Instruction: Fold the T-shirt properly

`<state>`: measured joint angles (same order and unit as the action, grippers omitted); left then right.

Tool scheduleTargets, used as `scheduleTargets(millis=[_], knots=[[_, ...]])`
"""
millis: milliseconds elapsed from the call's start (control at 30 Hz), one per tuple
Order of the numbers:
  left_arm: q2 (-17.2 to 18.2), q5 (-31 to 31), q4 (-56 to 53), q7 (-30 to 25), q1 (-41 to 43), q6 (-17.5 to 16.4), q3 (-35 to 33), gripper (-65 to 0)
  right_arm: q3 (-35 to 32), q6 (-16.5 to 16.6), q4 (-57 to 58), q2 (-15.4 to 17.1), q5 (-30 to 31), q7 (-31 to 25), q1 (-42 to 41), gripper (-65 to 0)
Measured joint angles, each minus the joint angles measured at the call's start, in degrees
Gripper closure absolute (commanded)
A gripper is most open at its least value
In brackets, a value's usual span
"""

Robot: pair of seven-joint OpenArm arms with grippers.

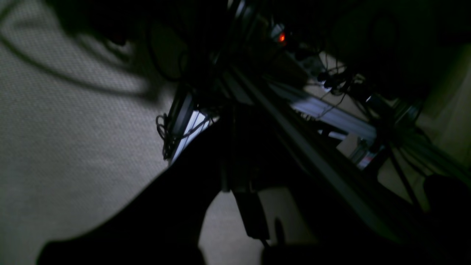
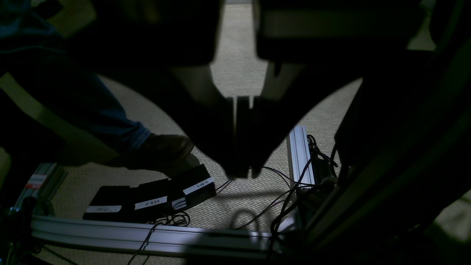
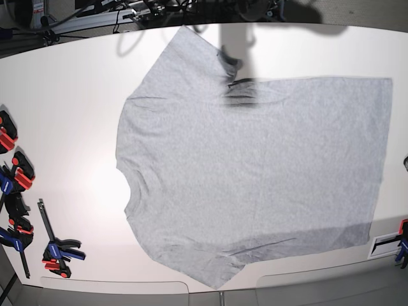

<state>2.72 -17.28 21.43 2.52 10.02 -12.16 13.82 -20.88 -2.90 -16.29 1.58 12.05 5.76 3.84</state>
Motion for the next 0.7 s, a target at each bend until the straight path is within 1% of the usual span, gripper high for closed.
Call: scheduleTargets(millis=[333, 700], knots=[[0.00, -0.04, 6.23, 0.20, 4.72, -0.07, 0.00, 0.0, 0.00, -0.02, -0.07, 0.00, -0.02, -0.20, 0.00, 0.0], [-0.02, -0.04, 6.34, 0.24, 4.72, -0.09, 0.00, 0.0, 0.00, -0.02, -0.07, 0.02, -0.04, -0.31, -0.02, 0.0]])
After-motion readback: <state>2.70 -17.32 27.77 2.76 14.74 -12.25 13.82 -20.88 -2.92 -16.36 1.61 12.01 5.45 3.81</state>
